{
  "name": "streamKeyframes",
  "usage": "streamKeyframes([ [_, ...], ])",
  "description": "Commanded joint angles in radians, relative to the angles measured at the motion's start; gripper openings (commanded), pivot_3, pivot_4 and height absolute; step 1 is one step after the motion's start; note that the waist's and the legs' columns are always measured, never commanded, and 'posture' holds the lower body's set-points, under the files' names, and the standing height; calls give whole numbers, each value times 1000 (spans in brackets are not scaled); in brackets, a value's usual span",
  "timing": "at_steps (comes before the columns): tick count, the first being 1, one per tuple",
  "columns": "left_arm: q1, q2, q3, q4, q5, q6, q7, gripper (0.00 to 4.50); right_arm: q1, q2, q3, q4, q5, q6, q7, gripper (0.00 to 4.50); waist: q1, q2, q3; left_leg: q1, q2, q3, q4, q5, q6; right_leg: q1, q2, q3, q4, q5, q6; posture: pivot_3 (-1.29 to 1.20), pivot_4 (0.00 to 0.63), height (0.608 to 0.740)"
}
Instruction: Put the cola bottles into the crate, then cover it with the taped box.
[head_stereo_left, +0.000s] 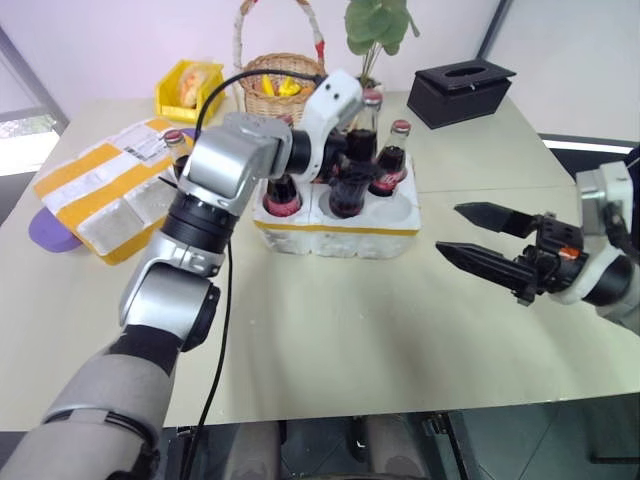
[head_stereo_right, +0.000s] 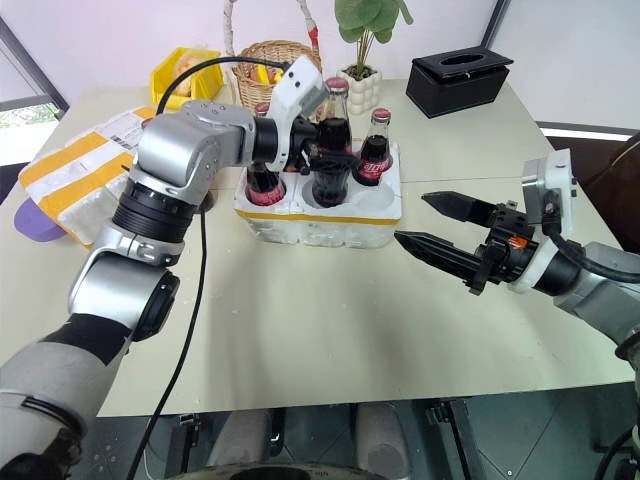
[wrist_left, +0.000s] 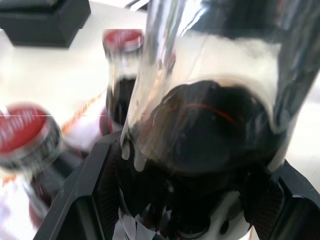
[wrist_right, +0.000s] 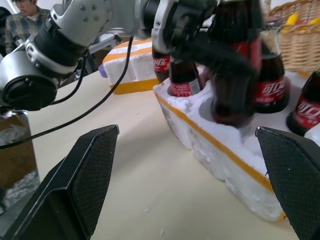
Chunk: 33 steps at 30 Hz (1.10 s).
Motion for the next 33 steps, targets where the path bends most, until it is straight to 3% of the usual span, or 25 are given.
streamKeyframes([
  [1,-26,24,3,-88,18,-10,-6,2675,-17,-15,-34,-5,4,-20,-1,4500,1,0,0,0,0,0,0,0,0,0,0,0,0,0,0,0,150,740],
  [7,5,37,-16,-146,26,20,3,2675,-30,-14,-21,-2,3,-20,-5,4500,1,0,0,0,0,0,0,0,0,0,0,0,0,0,0,0,150,740],
  [9,11,28,-9,-133,33,27,28,3756,-40,-15,-15,2,2,-19,-5,4500,0,0,0,0,0,0,0,0,0,0,0,0,0,0,0,0,150,740],
  [11,13,22,-1,-125,35,36,44,4443,-47,-16,-13,5,2,-17,-5,4500,1,0,0,0,0,0,0,0,0,0,0,0,0,0,0,0,150,740],
  [20,22,33,31,-164,2,94,54,4443,-51,-32,-16,16,-3,-10,12,4500,1,0,0,1,0,0,0,0,0,1,0,0,1,0,0,0,150,740],
  [26,-81,74,152,-124,-87,162,8,4443,-55,-51,-17,37,-18,-11,40,4500,0,0,0,1,0,0,1,0,0,1,0,0,1,0,0,0,150,740],
  [33,-154,246,296,-91,-239,206,-165,4443,-83,-96,-17,98,-64,-20,115,4500,-5,1,0,2,0,0,0,0,0,1,0,1,1,0,0,0,150,740],
])
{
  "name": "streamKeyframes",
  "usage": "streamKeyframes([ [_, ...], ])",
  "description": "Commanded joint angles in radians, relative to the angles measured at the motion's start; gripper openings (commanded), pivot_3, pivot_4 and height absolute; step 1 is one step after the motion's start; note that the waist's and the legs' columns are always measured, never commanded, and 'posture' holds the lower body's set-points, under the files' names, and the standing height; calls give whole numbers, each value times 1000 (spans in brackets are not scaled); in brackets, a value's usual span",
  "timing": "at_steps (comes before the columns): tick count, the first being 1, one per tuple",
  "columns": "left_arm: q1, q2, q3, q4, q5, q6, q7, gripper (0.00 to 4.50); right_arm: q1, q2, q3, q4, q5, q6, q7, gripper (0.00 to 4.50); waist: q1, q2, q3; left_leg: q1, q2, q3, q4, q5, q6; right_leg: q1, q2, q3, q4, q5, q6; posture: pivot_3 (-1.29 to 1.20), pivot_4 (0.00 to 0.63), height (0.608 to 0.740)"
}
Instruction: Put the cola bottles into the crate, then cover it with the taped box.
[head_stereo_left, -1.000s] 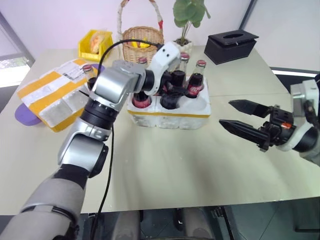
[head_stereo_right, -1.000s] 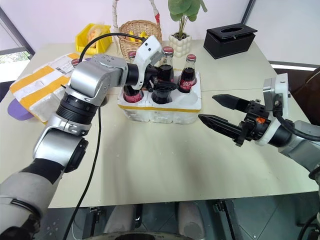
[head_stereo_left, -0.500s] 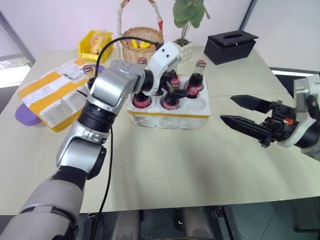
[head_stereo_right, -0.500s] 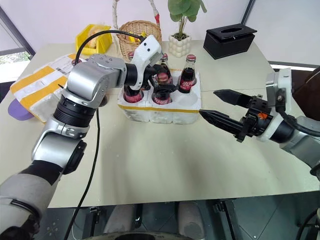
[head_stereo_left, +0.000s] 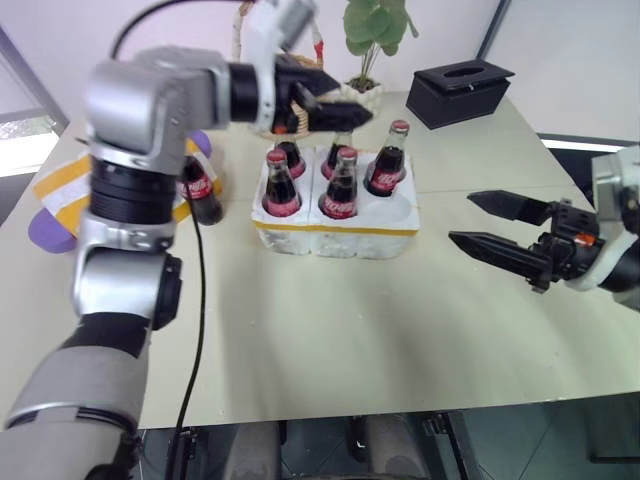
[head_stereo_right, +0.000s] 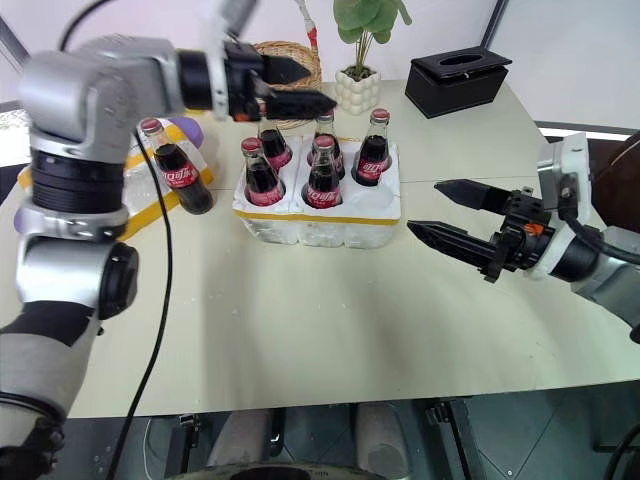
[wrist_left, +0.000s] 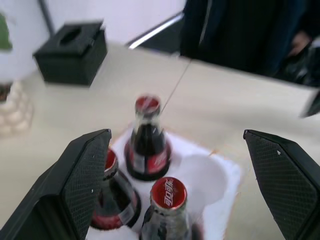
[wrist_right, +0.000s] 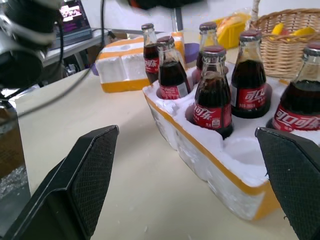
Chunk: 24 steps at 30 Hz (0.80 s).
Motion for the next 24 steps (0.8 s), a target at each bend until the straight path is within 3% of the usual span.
streamKeyframes([
  [1,-29,108,96,13,-88,13,-115,4443,-41,-36,-19,24,-18,-18,45,4500,-3,0,0,0,0,0,0,0,0,0,0,0,0,0,0,0,150,740],
  [5,27,268,129,74,-78,-105,-228,4443,-68,-62,-15,48,-38,-17,93,4500,-3,1,0,0,0,0,0,0,0,-1,0,0,2,0,0,0,150,740],
  [11,153,375,151,190,31,-272,-141,4443,-99,-69,-2,47,-48,-8,116,4500,5,0,0,1,0,0,3,0,0,0,0,0,4,0,0,0,150,740],
  [16,327,348,176,136,69,-370,-29,4443,-106,-50,21,38,-57,-11,108,4500,4,0,0,0,0,1,4,0,0,0,-1,0,4,0,0,0,150,740],
  [24,487,281,227,23,73,-409,127,4443,-86,-31,8,13,-44,-4,78,4500,3,-1,0,1,0,1,4,0,0,0,-1,1,6,0,0,0,150,740],
])
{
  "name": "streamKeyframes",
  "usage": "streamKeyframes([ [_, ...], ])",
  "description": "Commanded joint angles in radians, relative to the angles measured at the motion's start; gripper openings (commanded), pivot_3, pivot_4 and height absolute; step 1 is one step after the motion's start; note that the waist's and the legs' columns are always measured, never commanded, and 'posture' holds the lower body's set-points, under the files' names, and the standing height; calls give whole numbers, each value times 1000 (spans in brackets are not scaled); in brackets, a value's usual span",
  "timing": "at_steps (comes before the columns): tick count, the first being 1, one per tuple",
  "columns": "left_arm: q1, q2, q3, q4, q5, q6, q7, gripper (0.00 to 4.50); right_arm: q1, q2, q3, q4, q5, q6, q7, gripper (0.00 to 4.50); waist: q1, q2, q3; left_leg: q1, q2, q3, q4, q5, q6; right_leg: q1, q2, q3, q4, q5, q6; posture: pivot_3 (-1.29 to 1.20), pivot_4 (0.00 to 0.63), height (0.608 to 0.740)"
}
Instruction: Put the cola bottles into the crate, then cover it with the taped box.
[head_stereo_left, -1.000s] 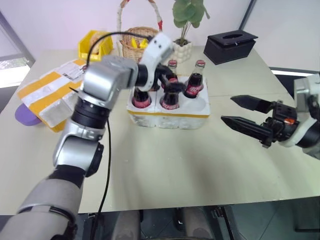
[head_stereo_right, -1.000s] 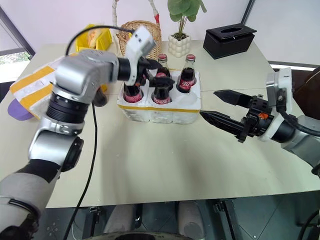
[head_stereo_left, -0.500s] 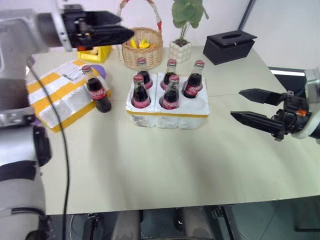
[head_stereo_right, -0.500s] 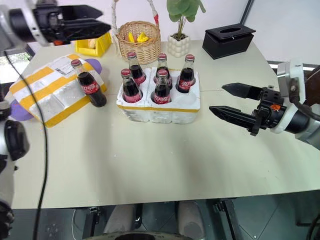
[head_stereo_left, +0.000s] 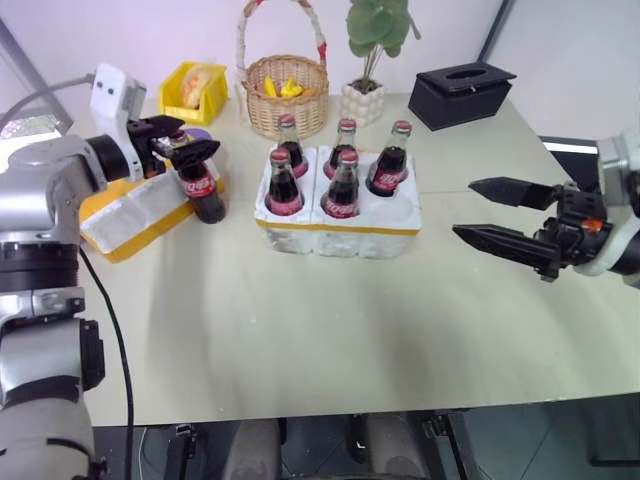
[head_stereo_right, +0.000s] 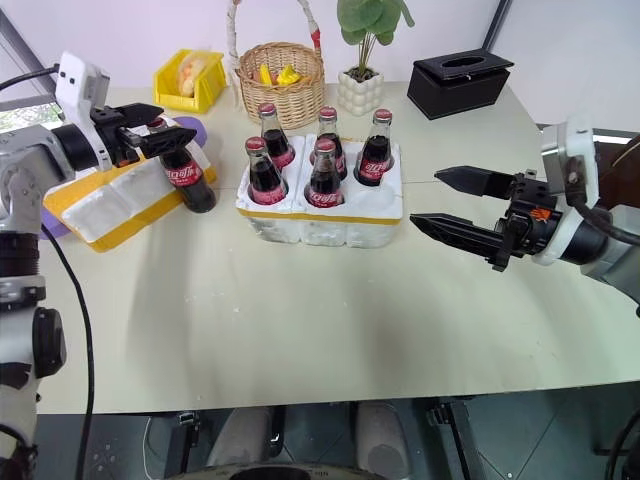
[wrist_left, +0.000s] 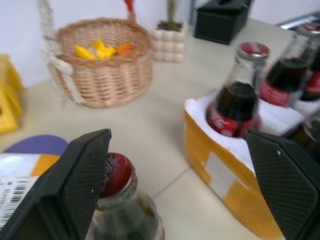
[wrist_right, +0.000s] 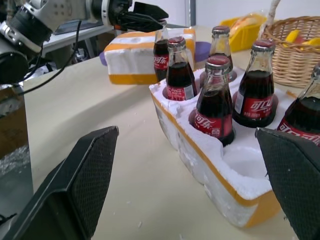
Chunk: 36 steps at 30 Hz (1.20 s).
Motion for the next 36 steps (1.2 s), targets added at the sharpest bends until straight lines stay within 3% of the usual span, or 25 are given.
streamKeyframes([
  [1,56,-3,40,-72,-2,-20,40,4443,8,8,-35,-37,16,-3,-13,4500,-2,0,0,1,0,0,0,0,0,0,0,0,0,0,0,0,150,740],
  [5,79,-7,63,-94,-15,-21,64,4443,27,9,-56,-44,28,5,-24,4500,-2,0,0,2,0,0,0,0,0,0,1,1,2,0,0,0,150,740],
  [15,-59,-38,99,-31,-82,-52,51,4443,5,21,-23,-22,17,-5,-27,4500,0,0,0,1,0,0,1,1,-2,0,1,1,2,0,-1,0,150,740],
  [24,-48,6,135,-25,-68,-24,126,4443,22,31,-32,-31,12,-5,-27,4500,-3,0,0,1,0,0,-1,1,-2,0,1,1,1,0,0,0,150,740],
  [36,154,-9,126,-159,-51,11,217,4443,49,14,-48,-43,-2,-5,-6,4500,0,-1,0,1,0,0,-1,1,-2,0,1,1,1,0,0,0,150,740],
])
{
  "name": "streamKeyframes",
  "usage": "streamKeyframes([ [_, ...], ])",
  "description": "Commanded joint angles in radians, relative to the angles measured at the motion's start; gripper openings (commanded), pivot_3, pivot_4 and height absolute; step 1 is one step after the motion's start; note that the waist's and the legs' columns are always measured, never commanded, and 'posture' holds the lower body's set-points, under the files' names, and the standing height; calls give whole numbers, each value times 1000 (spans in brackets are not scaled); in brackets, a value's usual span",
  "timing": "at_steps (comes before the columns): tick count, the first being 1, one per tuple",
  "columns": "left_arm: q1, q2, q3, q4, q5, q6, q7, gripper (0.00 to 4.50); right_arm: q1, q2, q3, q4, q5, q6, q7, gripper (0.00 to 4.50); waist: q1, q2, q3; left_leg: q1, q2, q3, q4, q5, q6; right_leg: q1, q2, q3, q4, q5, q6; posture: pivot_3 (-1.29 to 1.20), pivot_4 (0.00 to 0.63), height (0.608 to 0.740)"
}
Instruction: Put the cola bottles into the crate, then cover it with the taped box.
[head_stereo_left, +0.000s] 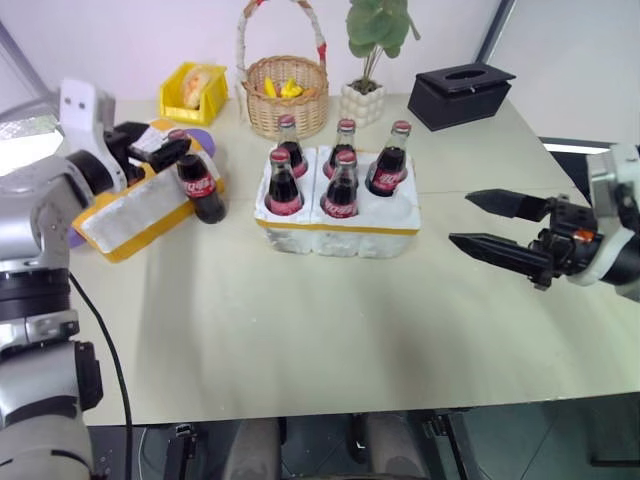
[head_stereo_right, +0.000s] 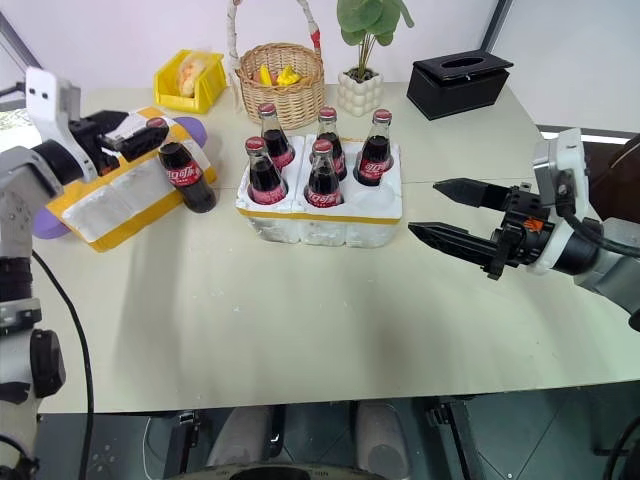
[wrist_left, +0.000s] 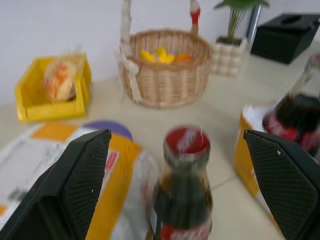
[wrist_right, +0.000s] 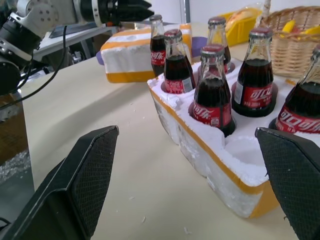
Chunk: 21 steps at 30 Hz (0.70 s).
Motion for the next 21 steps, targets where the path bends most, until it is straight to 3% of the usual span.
streamKeyframes([
  [1,36,-9,25,-88,-12,14,28,4443,-3,-13,-44,-28,7,-10,5,4500,0,0,0,0,0,0,0,0,0,0,0,0,0,0,0,0,150,740],
  [8,127,-58,24,-189,-20,46,74,4443,11,-11,-54,-37,15,-4,1,4500,-1,0,0,0,0,0,0,0,0,0,0,0,0,0,0,0,150,740],
  [21,164,-100,25,-211,-6,52,145,4443,21,-8,-72,-42,26,2,-11,4500,-1,0,0,0,0,0,0,0,0,0,0,0,0,0,0,0,150,740],
])
